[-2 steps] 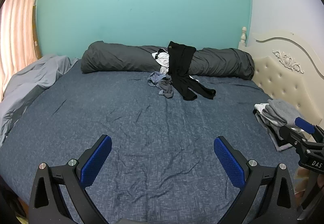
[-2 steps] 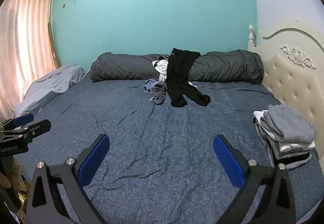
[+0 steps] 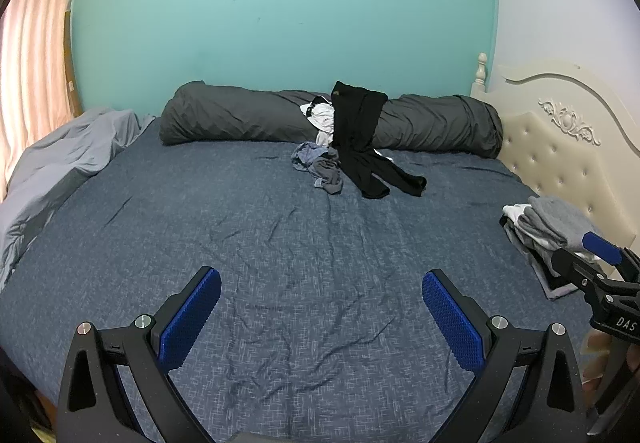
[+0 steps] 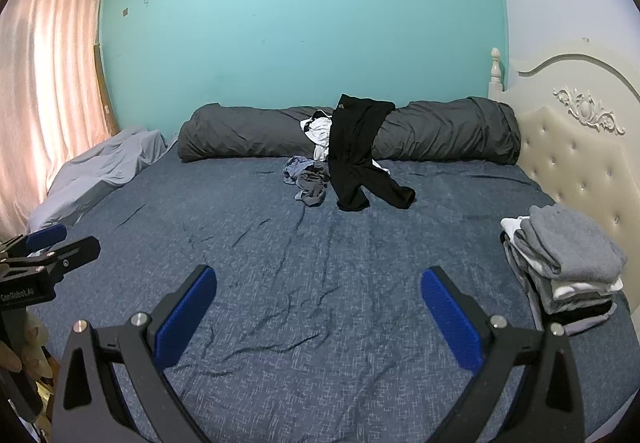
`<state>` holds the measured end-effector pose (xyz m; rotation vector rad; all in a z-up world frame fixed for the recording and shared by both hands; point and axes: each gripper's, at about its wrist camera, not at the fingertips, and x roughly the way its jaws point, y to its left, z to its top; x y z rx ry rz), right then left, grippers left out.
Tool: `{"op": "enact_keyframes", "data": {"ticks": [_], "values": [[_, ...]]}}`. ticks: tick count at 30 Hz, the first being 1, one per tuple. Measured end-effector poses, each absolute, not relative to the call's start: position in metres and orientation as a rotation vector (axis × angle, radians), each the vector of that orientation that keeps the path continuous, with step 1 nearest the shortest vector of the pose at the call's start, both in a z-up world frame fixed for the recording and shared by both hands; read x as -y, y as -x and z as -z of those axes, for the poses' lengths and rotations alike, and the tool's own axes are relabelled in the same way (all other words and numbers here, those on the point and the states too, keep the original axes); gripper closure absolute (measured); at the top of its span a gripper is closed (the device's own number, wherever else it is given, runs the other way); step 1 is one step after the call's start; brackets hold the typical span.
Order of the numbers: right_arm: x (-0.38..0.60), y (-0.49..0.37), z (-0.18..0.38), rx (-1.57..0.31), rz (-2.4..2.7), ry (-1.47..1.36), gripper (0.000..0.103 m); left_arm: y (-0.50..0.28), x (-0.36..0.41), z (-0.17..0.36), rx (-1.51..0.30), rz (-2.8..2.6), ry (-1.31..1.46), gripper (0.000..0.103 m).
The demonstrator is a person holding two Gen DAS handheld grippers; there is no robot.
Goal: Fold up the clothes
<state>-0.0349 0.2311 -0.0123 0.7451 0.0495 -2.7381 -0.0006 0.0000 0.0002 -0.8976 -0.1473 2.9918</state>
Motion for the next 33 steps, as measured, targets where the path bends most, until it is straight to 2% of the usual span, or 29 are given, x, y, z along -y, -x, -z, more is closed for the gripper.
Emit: {"op": "enact_keyframes", "data": {"ticks": [33], "values": [[-0.2343, 0.0374, 0.0117, -0.023, 2.734, -0.760, 0.000, 0.0051, -0.0008, -0.0042, 0.146, -2.976, 0.897, 0.000]]}}
